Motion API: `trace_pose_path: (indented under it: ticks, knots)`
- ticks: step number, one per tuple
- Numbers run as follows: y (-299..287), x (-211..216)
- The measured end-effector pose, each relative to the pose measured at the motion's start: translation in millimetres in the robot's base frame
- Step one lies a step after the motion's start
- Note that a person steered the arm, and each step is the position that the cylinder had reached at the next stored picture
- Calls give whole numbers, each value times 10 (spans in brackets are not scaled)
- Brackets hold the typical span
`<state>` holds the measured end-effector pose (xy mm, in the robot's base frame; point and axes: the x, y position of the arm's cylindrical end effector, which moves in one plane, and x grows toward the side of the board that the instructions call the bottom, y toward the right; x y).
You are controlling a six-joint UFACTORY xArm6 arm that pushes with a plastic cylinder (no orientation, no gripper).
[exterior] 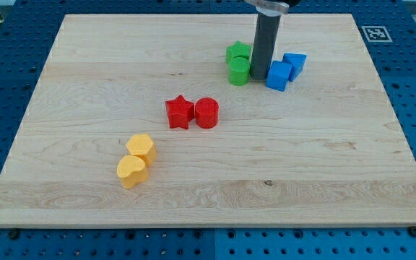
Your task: Slide the green circle left a bit
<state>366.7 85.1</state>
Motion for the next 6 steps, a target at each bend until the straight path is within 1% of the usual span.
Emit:
trace_pose_path:
  ticks: [1,3,4,5,6]
  knots:
    - [0,0]
    - [-9,194]
    - [-13,197]
    - [-108,197]
    - [-386,213]
